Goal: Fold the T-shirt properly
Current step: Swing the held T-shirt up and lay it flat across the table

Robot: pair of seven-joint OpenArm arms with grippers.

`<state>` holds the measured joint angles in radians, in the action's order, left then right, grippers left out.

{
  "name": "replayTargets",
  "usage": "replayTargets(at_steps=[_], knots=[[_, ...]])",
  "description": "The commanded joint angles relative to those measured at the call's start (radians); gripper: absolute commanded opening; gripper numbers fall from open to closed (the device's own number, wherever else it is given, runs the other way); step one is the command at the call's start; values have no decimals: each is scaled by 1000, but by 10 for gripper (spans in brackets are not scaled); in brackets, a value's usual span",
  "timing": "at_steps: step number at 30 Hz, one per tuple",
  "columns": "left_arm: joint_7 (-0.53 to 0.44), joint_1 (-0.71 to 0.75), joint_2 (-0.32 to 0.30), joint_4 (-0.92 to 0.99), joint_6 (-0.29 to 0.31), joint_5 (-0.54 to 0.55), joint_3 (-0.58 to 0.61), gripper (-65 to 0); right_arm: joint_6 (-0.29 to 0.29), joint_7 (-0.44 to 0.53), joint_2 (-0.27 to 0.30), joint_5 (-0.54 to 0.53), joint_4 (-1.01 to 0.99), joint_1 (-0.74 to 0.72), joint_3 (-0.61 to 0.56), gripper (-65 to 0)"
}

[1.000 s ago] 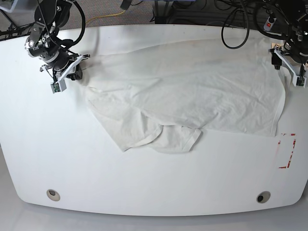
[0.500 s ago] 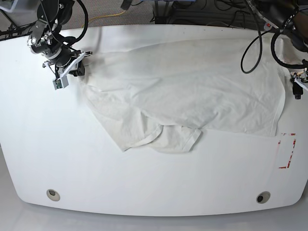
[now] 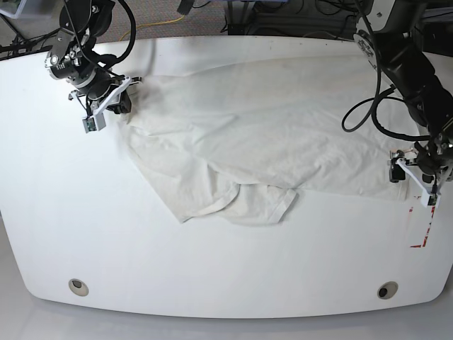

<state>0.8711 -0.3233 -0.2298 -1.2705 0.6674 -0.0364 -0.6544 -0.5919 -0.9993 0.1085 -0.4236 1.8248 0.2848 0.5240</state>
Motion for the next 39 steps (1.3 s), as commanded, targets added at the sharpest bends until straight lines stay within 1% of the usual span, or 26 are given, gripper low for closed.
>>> replayTargets(at_steps=[1, 4, 6, 8, 10, 11, 14, 20, 22, 24, 25, 27, 29, 31, 32, 34, 35, 37, 39], knots=[[-83, -33, -30, 58, -27, -15, 9, -118, -1, 20, 12, -13, 19, -12, 3, -650], [-132, -35, -70, 159, -38, -12, 29, -118, -1, 20, 12, -13, 17, -15, 3, -650], [-158, -38, -84, 220, -44, -12, 40, -118, -1, 20, 12, -13, 17, -15, 3, -650], [-203, -43, -85, 249, -62, -13, 40, -118, -1, 20, 12, -13, 17, -15, 3, -650], [-227, -43, -105, 268, -68, -13, 38, -118, -1, 20, 12, -13, 17, -15, 3, -650], [-232, -43, -122, 280, -68, -12, 38, -118, -1, 20, 12, -13, 17, -15, 3, -650], [-234, -43, -142, 338, -65, -10, 38, -118, -1, 20, 12, -13, 17, -15, 3, -650], [-234, -43, -138, 381, -62, -10, 38, -118, -1, 20, 12, -13, 17, -15, 3, -650], [-227, -43, -135, 381, -34, -10, 38, -119, -1, 20, 10, -13, 17, -15, 3, -650], [-220, -43, -124, 384, 22, -10, 38, -122, -1, 20, 9, -13, 17, -15, 3, -650], [-207, -43, -108, 383, 31, -10, 38, -136, -1, 20, 4, -13, 17, -15, 3, -650], [-186, -43, -95, 381, 31, -10, 40, -199, -1, 20, 0, -13, 17, -17, 6, -650], [-163, -43, -90, 383, 31, -10, 40, -311, -1, 20, 0, -13, 17, -17, 6, -650], [-155, -43, -73, 384, 31, -10, 40, -379, -1, 20, 0, -13, 17, -17, 6, -650], [-152, -43, -59, 383, 31, -10, 40, -410, -1, 20, -2, -13, 17, -17, 5, -650], [-137, -43, -49, 381, 31, -10, 40, -439, -1, 20, -2, -13, 17, -17, 5, -650], [-129, -43, -49, 381, 31, -10, 40, -453, -1, 20, -2, -13, 17, -17, 5, -650], [-122, -43, -49, 380, 31, -10, 37, -503, -1, 20, -3, -13, 17, -17, 5, -650], [-122, -43, -49, 380, 31, -10, 35, -583, -1, 20, -3, -13, 19, -17, 5, -650]])
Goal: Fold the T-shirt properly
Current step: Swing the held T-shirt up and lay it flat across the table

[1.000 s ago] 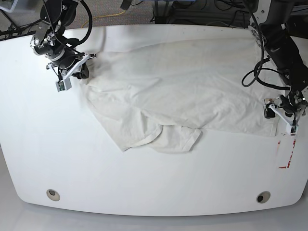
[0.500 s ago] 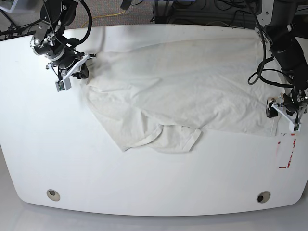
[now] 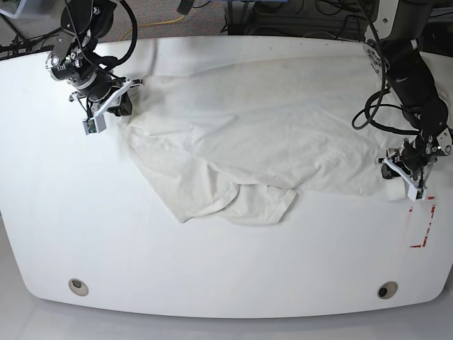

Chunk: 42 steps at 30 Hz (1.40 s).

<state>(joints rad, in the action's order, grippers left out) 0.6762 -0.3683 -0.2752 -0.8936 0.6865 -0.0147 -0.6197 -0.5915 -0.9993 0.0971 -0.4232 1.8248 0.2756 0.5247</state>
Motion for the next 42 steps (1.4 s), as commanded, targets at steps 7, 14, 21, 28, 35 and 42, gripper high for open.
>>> replayTargets(at_steps=[7, 14, 21, 28, 35, 42], knots=[[78, 41, -3, -129, 12, -32, -2, -646, -2, 20, 8, -13, 19, -8, 8, -650], [132, 137, 38, -414, 12, -37, 5, -646, -2, 21, 8, -13, 28, -8, 8, -650], [175, 193, 55, -611, 12, -32, 4, -646, -2, 23, 10, -12, 23, -55, 8, -650], [233, 196, 89, -809, 12, -32, 4, -646, -2, 15, 16, -12, 20, -95, 4, -650], [254, 190, 63, -826, 12, -34, 1, -646, -9, -26, 8, -15, 22, -46, 4, -650], [254, 193, 47, -821, 12, -34, -35, -646, -107, -25, -27, -96, 19, 17, 28, -650]])
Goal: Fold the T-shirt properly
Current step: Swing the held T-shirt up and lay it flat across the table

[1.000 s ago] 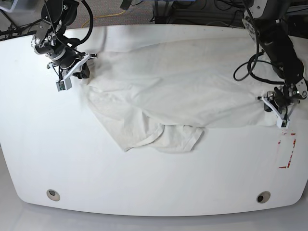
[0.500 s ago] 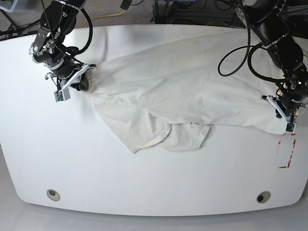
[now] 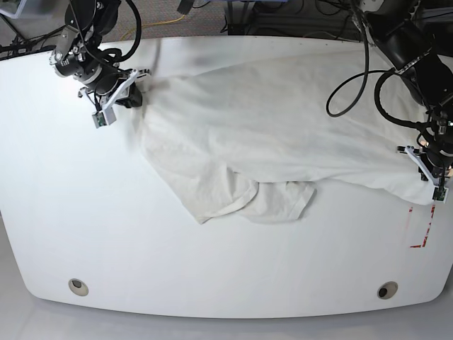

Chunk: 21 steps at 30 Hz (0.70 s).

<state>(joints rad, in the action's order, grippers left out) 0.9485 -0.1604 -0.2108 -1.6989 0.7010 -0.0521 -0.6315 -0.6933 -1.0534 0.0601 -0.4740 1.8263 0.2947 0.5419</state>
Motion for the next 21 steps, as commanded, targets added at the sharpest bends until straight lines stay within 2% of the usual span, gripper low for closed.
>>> replayTargets(at_steps=[1, 4, 10, 16, 21], knots=[[-18, -15, -17, -14, -3, 4, -35, -646, -5, 29, 10, -62, 17, -1, 13, -650], [-18, -17, -17, -7, -3, 4, -54, -646, -5, 28, 11, -111, 3, 4, 14, -650], [-18, -15, -14, -11, -3, 4, -52, -646, -5, 28, 63, -268, -79, 10, 14, -650], [-15, -58, -9, -31, -3, -1, -23, -646, -5, 28, 155, -460, -214, -51, 8, -650], [-15, -106, 43, -73, -3, -4, 15, -644, -5, 28, 228, -472, -297, -174, 7, -650]])
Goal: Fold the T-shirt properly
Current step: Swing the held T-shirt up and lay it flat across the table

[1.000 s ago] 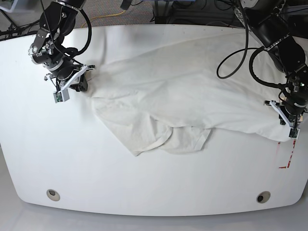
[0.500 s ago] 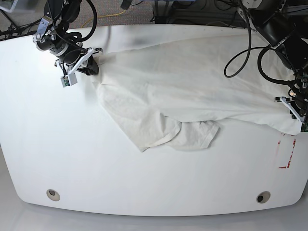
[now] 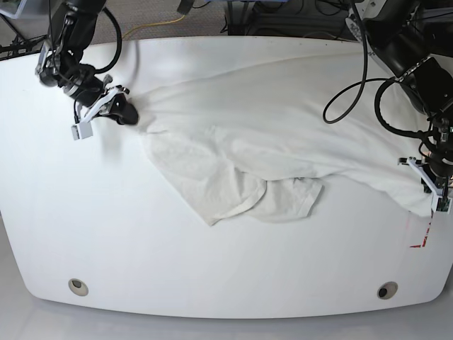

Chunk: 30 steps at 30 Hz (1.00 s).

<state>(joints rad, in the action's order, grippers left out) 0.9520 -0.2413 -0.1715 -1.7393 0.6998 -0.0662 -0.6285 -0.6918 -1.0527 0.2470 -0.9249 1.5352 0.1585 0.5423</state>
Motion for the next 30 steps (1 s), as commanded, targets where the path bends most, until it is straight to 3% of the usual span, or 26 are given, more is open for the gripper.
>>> replayTargets(at_steps=[1, 8, 12, 20, 23, 30], knots=[[-18, -36, 7, -37, -2, 10, 23, -644, -6, 27, 51, -21, -20, -60, 6, -650], [-14, -114, 23, -92, -29, 15, 129, -644, -6, 27, 137, -20, -147, -247, 3, -650], [46, -188, 51, -126, -61, 16, 155, -644, -6, 27, 183, -20, -193, -356, -23, -650], [138, -376, 51, -152, -62, 13, 160, -644, -1, 27, 254, -20, -263, -595, -101, -650], [181, -464, 43, -175, -62, 12, 160, -644, -1, 27, 298, -20, -309, -719, -170, -650], [227, -640, 2, -175, -62, 12, 160, -643, -1, 28, 341, -3, -325, -972, -313, -650]])
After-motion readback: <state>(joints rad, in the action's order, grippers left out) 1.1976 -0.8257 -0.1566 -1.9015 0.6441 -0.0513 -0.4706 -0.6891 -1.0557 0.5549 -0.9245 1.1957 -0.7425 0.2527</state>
